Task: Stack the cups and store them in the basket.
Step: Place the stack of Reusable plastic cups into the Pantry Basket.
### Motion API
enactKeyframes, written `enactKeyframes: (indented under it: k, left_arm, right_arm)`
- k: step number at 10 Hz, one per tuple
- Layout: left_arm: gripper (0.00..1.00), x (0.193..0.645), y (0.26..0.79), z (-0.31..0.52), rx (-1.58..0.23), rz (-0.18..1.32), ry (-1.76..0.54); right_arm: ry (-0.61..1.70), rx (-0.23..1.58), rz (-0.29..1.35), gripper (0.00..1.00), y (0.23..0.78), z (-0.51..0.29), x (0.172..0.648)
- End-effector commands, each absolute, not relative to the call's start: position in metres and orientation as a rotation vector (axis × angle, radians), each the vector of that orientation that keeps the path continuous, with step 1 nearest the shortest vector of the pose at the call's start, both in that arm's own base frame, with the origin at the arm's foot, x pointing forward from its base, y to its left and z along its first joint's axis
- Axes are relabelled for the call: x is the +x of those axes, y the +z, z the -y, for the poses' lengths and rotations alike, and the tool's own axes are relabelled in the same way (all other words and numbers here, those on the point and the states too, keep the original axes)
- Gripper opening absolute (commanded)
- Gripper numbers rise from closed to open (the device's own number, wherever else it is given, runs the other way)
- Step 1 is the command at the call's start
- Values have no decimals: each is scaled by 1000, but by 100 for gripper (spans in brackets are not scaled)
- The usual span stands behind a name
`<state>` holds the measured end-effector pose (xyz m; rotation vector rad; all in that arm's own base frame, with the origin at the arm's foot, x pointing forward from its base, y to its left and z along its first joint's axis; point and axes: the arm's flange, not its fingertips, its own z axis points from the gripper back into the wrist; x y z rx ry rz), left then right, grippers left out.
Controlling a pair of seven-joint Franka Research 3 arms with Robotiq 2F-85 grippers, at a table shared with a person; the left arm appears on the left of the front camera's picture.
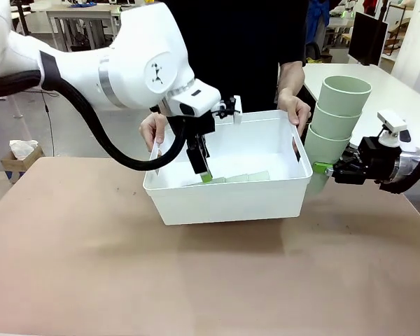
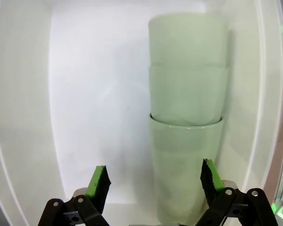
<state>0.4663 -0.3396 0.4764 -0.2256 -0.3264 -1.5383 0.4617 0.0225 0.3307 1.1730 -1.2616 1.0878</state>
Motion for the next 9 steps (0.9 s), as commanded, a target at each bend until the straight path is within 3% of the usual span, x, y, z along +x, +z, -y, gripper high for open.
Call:
enactKeyframes:
  k: [1, 5, 9]
  left_arm:
    - [100, 463, 520, 300, -401, 409, -1558]
    - [100, 463, 579, 182, -740, 604, -1565]
    - [100, 477, 562, 60, -919, 820, -1474]
  right_arm:
    - [1081, 1163, 1284, 85, 337, -24, 464]
    - [1081, 1163, 1284, 85, 337, -24, 464]
    - [1081, 1163, 1284, 85, 337, -24, 464]
